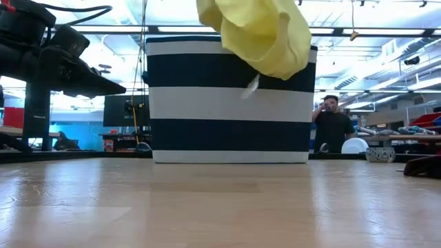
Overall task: Sort clothes
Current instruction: Put the yellow shirt into the blue bin
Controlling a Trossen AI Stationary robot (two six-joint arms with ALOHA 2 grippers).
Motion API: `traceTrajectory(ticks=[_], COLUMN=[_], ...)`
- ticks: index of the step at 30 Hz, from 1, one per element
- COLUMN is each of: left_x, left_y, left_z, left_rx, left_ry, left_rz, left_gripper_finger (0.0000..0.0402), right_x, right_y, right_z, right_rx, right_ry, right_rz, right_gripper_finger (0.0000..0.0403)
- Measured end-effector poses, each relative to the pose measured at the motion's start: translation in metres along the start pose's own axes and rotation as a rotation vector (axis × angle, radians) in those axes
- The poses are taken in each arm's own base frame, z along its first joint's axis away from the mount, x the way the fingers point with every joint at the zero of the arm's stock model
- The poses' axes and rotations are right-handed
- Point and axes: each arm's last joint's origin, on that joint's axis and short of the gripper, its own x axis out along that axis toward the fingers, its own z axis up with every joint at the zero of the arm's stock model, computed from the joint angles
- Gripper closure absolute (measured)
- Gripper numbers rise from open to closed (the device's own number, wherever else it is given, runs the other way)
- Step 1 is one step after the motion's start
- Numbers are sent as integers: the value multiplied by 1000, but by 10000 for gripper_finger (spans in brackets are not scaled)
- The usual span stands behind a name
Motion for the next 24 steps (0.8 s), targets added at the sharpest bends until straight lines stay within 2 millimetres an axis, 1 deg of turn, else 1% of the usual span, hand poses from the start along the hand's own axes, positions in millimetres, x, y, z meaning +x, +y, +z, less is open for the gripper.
traceTrajectory(ticks=[7,10,13,17,20,21,24], left_x=[0,0,0,0,0,0,0], left_y=[0,0,0,0,0,0,0], left_z=[0,0,0,0,0,0,-1], left_rx=[1,2,9,22,22,22,22], left_ry=[0,2,4,3,3,4,6], left_rz=[0,0,1,2,2,2,2], left_gripper_finger=[291,291,291,291,291,291,291], right_x=[61,86,105,123,129,129,130], right_y=[-11,-12,-14,-20,-24,-26,-29], right_z=[-18,-22,-20,-13,-14,-16,-24], right_rx=[18,16,18,14,8,5,-14], right_ry=[-201,-259,-319,-371,-371,-364,-243], right_rz=[192,209,195,180,170,166,159], right_gripper_finger=[394,394,394,394,393,393,393])
